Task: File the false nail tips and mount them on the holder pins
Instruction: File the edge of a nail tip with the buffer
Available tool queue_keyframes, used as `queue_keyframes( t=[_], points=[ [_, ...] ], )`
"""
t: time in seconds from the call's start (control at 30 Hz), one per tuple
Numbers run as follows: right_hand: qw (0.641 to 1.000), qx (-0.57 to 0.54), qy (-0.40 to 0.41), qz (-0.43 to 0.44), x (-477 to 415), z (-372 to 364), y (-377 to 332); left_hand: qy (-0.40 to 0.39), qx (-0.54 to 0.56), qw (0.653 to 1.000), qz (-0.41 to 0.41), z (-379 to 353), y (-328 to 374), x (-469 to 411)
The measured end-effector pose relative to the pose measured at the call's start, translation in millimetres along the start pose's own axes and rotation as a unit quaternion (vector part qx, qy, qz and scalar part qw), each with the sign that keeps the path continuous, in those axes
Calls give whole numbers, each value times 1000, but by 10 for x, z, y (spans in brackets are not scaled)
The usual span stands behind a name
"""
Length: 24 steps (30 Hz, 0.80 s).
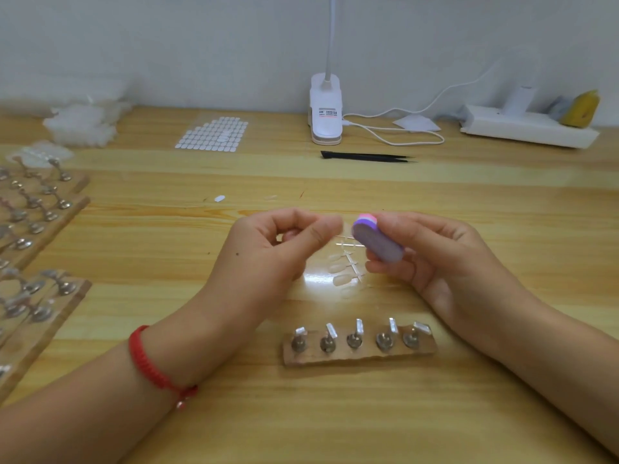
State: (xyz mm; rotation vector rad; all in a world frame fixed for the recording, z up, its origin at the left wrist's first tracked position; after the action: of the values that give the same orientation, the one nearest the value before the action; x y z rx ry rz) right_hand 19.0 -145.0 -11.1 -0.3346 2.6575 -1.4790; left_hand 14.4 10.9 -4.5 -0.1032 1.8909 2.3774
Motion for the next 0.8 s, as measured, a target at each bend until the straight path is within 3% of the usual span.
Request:
queue_keyframes(
  t=[0.2, 0.37, 0.53, 0.73, 0.8],
  points=[
    [1000, -11, 5, 10, -16, 6, 7, -43, -25, 998, -27, -82, 62, 35],
    [1000, -17, 2, -13, -11, 22, -8, 13, 15, 1000, 2, 31, -10, -10],
    [1000, -11, -8, -17, -26, -9, 28, -44, -27, 998, -30, -73, 54, 18],
    [999, -13, -21, -42, -32, 2, 30, 24, 7, 1000, 1, 38, -23, -25],
    [999, -21, -13, -34, -47, 18, 33, -5, -16, 1000, -18, -9, 15, -11]
  ],
)
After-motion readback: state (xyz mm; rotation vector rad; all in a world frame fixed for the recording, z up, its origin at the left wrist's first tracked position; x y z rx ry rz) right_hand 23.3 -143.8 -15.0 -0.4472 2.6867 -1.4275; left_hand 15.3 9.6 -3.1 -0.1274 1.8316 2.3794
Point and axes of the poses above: each hand's wrist, its own x-axis away from the middle knuckle, its own z-axis out of the back of the hand, y = z × x, the point moved 7 cm from there along -x, towards the middle knuckle, and after that the axes turned 15 degrees about -x, right-handed, at the moved point
